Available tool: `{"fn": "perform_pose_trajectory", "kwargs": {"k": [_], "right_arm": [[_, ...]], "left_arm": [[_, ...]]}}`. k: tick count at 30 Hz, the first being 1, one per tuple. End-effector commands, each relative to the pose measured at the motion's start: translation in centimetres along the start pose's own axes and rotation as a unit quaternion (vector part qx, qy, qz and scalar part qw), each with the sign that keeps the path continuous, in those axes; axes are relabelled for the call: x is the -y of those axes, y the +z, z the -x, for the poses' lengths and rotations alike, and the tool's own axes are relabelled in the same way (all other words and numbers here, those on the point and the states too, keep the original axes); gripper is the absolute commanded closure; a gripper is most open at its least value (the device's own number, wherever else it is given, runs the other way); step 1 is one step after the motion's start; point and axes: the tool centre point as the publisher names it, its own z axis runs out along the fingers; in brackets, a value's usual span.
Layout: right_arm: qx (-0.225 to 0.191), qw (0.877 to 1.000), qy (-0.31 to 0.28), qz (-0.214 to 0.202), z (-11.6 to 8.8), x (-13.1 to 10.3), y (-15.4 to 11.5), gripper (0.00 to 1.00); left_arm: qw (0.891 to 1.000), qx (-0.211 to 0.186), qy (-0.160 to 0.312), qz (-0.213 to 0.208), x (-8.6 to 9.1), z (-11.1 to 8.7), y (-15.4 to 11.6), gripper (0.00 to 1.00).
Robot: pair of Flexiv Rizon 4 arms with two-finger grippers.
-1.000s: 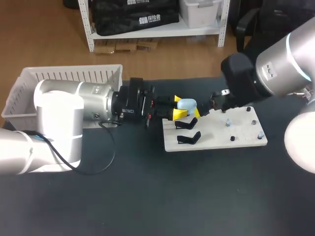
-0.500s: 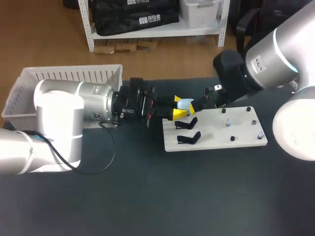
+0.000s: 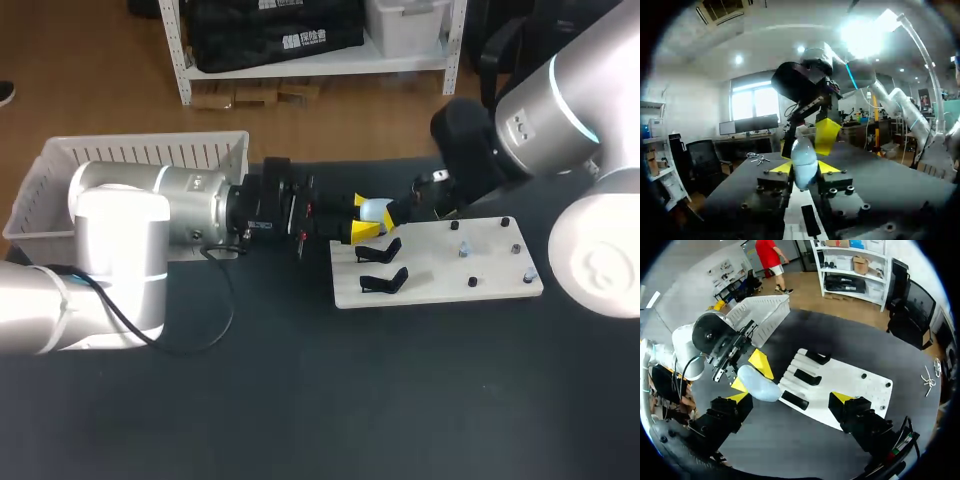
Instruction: Pick up each earbud case from the left stands, insert the matching earbuds, close the lid, and place the case in the box.
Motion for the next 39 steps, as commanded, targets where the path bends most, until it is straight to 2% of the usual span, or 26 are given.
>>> {"fn": "perform_pose_trajectory", "kwargs": {"k": [1, 8, 13, 16, 18, 22, 26, 31, 39], "right_arm": [[0.004, 1.0, 0.0, 0.001, 0.5, 0.1, -0.3, 0.0], [0.036, 0.999, 0.002, -0.007, 1.4, 0.4, -2.4, 0.0], [0.033, 0.998, -0.001, -0.051, 0.6, 1.9, -4.3, 0.0], [0.008, 0.997, 0.009, -0.081, -0.4, 3.4, -5.2, 0.0], [-0.024, 0.994, 0.021, -0.104, -1.5, 4.6, -5.4, 0.0], [-0.099, 0.982, 0.05, -0.151, -4.2, 7.2, -5.2, 0.0], [-0.148, 0.971, 0.068, -0.176, -7.1, 9.1, -4.6, 0.0], [-0.18, 0.962, 0.067, -0.192, -9.3, 10.7, -4.0, 0.0], [-0.209, 0.958, 0.039, -0.194, -10.7, 12.3, -3.5, 0.0]], "left_arm": [[1.0, 0.001, 0.001, 0.002, 0.2, -0.1, 0.1, 1.0], [1.0, 0.001, 0.001, 0.002, 0.2, -0.1, 0.1, 1.0], [1.0, 0.001, 0.001, 0.002, 0.2, -0.1, 0.1, 1.0], [1.0, 0.001, 0.001, 0.002, 0.2, -0.1, 0.1, 1.0], [1.0, 0.001, 0.001, 0.002, 0.2, -0.1, 0.1, 1.0], [1.0, 0.001, 0.001, 0.002, 0.2, -0.1, 0.1, 1.0], [1.0, 0.001, 0.001, 0.002, 0.2, -0.1, 0.1, 1.0], [1.0, 0.001, 0.001, 0.002, 0.2, -0.1, 0.1, 1.0], [1.0, 0.001, 0.001, 0.002, 0.2, -0.1, 0.1, 1.0]]}}
